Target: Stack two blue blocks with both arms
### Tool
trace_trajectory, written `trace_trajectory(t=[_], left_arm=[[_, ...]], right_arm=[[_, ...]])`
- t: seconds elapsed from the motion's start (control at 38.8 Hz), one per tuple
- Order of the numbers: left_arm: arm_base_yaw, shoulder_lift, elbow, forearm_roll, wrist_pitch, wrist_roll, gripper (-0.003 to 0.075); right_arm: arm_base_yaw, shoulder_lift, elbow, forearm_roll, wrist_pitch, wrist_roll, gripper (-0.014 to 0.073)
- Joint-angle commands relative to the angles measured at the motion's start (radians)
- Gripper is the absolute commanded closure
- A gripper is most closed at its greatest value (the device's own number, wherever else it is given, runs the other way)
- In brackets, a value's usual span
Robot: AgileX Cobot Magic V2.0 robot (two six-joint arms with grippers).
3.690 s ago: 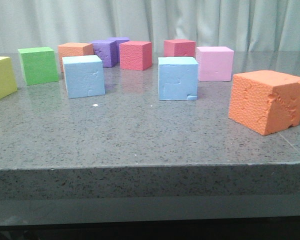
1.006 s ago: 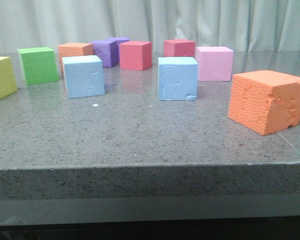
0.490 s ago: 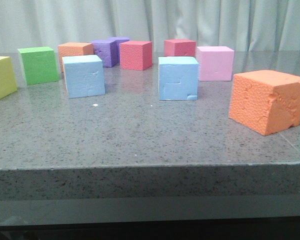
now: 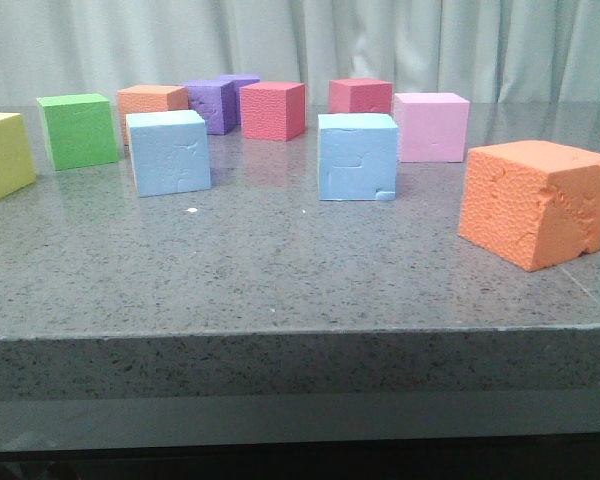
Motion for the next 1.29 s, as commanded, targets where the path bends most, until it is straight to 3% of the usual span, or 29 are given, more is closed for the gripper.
trace_trajectory(t=[0.0,0.05,0.23,0.49,0.8,1.16,1.26], left_arm=[[0.0,0.012,-0.036,-0.007,-0.093,-0.007,0.0077],[0.0,0.012,-0.036,-0.007,-0.093,-0.007,0.0055],[0.0,0.012,-0.036,-0.007,-0.096,-0.007,0.0087],[0.0,0.012,-0.036,-0.007,-0.096,-0.007,0.0141],[0.0,0.012,-0.036,-0.007,-0.096,-0.007,0.0155],[0.0,0.012,-0.036,-0.007,-0.096,-0.007,0.0154],[0.0,0.012,-0.036,-0.007,-0.096,-0.007,0.0154]], right_arm=[[0.01,0.015,-0.038,0.029,-0.104,-0.006,-0.0055],[0.015,0.017,-0.038,0.055,-0.119,-0.006,-0.0055],[0.038,0.089,-0.061,0.122,-0.084,-0.022,-0.0054],[0.08,0.376,-0.201,0.167,-0.04,-0.037,-0.0054],[0.32,0.686,-0.38,0.268,-0.114,-0.12,-0.0054],[0.498,0.98,-0.604,0.24,-0.188,-0.114,-0.0054],[0.516,1.05,-0.676,0.173,-0.16,-0.02,-0.0054]])
